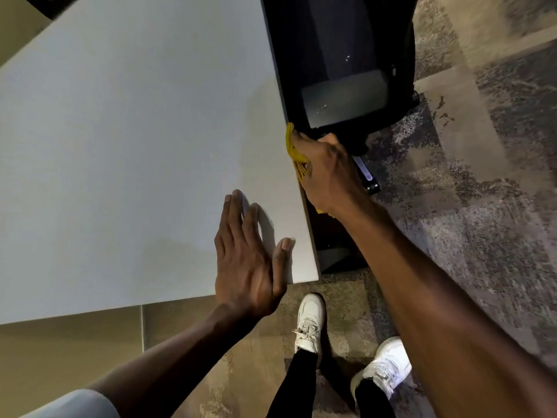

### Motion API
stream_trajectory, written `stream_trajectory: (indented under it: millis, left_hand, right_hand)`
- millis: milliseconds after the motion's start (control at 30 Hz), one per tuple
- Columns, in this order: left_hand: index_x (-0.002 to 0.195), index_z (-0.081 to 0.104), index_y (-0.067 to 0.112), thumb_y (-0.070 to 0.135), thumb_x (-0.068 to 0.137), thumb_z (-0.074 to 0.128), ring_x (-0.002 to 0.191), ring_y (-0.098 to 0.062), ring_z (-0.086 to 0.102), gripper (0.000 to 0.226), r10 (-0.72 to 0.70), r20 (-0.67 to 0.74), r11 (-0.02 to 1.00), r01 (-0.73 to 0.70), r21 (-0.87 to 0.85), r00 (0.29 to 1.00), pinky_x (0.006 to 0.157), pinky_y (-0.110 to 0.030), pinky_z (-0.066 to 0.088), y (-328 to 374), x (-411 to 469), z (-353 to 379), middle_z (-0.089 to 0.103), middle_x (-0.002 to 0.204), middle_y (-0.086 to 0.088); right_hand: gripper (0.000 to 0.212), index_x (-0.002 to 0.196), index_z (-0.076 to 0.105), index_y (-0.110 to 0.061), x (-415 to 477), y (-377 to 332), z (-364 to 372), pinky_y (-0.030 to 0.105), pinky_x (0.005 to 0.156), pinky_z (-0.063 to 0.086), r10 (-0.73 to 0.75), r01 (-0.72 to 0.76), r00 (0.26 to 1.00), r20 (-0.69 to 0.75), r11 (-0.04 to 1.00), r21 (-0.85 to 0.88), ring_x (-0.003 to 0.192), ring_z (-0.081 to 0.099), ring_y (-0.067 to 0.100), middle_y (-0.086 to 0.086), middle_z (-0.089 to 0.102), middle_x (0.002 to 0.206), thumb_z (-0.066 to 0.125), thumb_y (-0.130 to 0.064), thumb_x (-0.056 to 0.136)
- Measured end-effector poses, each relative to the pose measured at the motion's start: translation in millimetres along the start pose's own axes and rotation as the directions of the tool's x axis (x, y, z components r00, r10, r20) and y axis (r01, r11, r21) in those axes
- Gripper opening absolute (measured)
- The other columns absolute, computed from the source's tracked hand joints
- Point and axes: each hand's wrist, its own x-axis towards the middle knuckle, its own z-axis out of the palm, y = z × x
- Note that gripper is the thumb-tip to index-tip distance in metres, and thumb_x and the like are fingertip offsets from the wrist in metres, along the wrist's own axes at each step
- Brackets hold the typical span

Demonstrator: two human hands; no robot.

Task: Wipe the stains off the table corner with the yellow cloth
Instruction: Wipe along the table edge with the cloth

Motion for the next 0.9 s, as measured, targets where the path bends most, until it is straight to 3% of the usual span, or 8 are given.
stream_trajectory:
  millis: [133,267,400,500,600,767,900]
  left_hand:
    - [0.174,0.021,0.008,0.066,0.114,0.023,0.176,-0.024,-0.003,0.084,0.011,0.003,1.0,-0.011,0.003,1.0,0.14,-0.042,0.006,-1,0,0,0.001,0.189,-0.01]
    - [0.173,0.022,0.006,0.067,0.113,0.021,0.176,-0.026,-0.002,0.086,0.009,0.012,1.0,-0.009,0.0,1.0,0.14,-0.033,-0.003,3,1,-5,0.003,0.188,-0.013]
    - [0.174,0.02,0.005,0.069,0.112,0.019,0.176,-0.027,-0.002,0.09,-0.001,0.04,1.0,0.001,0.006,0.999,0.136,-0.026,-0.01,5,3,-9,0.001,0.188,-0.014]
    - [0.175,0.016,0.006,0.071,0.111,0.017,0.176,-0.025,-0.006,0.091,-0.006,0.058,1.0,0.005,0.009,0.998,0.136,-0.028,-0.012,4,3,-8,-0.003,0.188,-0.012]
    - [0.176,0.011,0.007,0.07,0.111,0.019,0.175,-0.023,-0.01,0.09,-0.013,0.065,1.0,0.012,0.01,0.998,0.135,-0.026,-0.018,4,4,-5,-0.007,0.188,-0.01]
    - [0.175,0.012,0.007,0.07,0.113,0.02,0.176,-0.027,-0.006,0.089,0.0,0.03,1.0,0.0,0.0,1.0,0.136,-0.032,-0.013,1,3,-1,-0.003,0.188,-0.013]
    - [0.173,0.015,0.002,0.068,0.115,0.021,0.175,-0.032,-0.003,0.088,0.032,0.028,0.996,-0.029,-0.086,0.999,0.139,-0.046,-0.004,1,2,-2,0.001,0.186,-0.021]
  right_hand:
    - [0.073,0.163,0.043,-0.017,-5,-4,1,0.034,0.1,0.048,0.015,-0.011,0.999,-0.039,0.997,0.081,0.121,0.059,0.041,0.02,0.064,0.139,0.045,0.017,0.098]
    - [0.077,0.159,0.048,-0.017,-47,1,5,0.038,0.107,0.051,0.029,-0.02,0.998,-0.064,0.991,0.13,0.121,0.06,0.04,0.018,0.068,0.14,0.046,0.021,0.093]
    - [0.081,0.162,0.046,-0.016,-105,9,12,0.043,0.106,0.056,0.026,-0.022,0.999,-0.033,0.995,0.101,0.126,0.059,0.037,0.007,0.064,0.153,0.048,0.021,0.089]
    - [0.084,0.163,0.043,-0.019,-145,11,18,0.034,0.111,0.049,0.073,-0.074,0.997,0.007,0.992,0.101,0.134,0.054,0.031,-0.004,0.054,0.163,0.047,0.02,0.089]
    - [0.083,0.162,0.046,-0.02,-177,6,24,0.027,0.109,0.048,0.138,-0.13,0.988,-0.061,0.984,0.122,0.136,0.053,0.024,-0.005,0.056,0.16,0.05,0.021,0.09]
    - [0.084,0.16,0.049,-0.022,-209,-15,45,0.038,0.11,0.054,0.313,-0.269,0.934,-0.175,0.934,0.235,0.128,0.066,0.034,0.006,0.066,0.15,0.055,0.022,0.089]
    - [0.078,0.16,0.048,-0.027,-218,-40,74,0.057,0.121,0.045,0.472,-0.371,0.827,-0.307,0.867,0.334,0.13,0.064,0.031,0.012,0.066,0.15,0.06,0.014,0.095]
